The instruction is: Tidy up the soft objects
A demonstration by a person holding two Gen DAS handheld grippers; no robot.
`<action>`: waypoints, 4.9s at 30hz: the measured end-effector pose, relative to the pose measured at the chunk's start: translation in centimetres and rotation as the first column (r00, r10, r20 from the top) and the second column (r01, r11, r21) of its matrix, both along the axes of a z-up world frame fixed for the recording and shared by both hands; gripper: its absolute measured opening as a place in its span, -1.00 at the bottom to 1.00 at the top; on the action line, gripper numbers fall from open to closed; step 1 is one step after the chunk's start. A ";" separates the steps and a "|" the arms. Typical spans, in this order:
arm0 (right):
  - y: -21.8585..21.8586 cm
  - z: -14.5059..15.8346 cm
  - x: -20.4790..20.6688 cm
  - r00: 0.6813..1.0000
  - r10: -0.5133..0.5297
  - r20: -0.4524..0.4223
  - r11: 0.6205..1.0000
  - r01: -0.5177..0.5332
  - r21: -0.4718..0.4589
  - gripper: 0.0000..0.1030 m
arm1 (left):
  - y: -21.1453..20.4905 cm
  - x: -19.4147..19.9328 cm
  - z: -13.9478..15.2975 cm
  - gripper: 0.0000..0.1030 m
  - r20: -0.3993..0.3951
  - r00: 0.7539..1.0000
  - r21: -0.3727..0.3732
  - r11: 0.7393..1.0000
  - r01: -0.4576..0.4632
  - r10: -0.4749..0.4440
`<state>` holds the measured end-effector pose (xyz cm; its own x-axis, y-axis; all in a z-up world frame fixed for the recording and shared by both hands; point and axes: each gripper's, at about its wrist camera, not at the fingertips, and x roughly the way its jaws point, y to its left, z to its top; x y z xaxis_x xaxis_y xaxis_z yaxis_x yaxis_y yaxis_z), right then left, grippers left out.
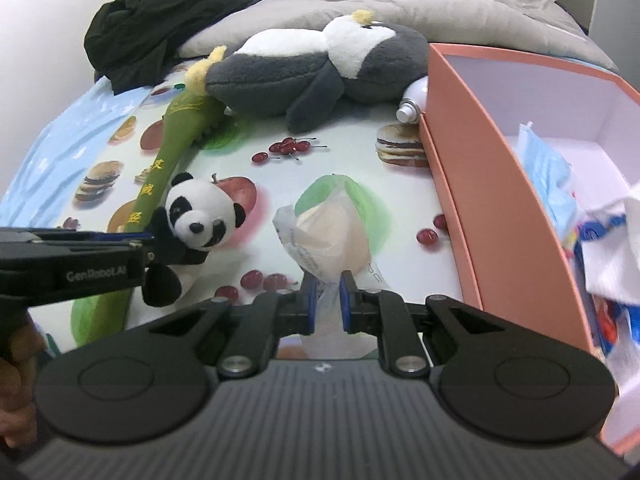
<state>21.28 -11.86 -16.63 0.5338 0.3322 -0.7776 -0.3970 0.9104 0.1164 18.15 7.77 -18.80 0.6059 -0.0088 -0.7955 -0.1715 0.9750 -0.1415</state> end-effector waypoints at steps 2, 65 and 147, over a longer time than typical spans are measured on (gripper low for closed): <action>-0.3 0.3 -0.5 1.000 -0.004 0.004 1.000 0.004 0.009 -0.69 | -0.2 -0.4 0.1 -0.33 -0.004 1.000 -0.014 1.000 0.000 0.000; -18.3 11.0 -7.6 0.921 -0.341 0.188 0.929 0.300 0.216 -0.69 | -16.5 0.3 12.7 -0.33 0.125 0.947 -0.139 0.940 0.313 -0.297; -18.1 18.3 -16.5 0.897 -0.368 0.245 0.924 0.322 0.207 0.07 | -15.5 -13.6 23.2 0.98 0.302 0.888 -0.042 0.926 0.375 -0.346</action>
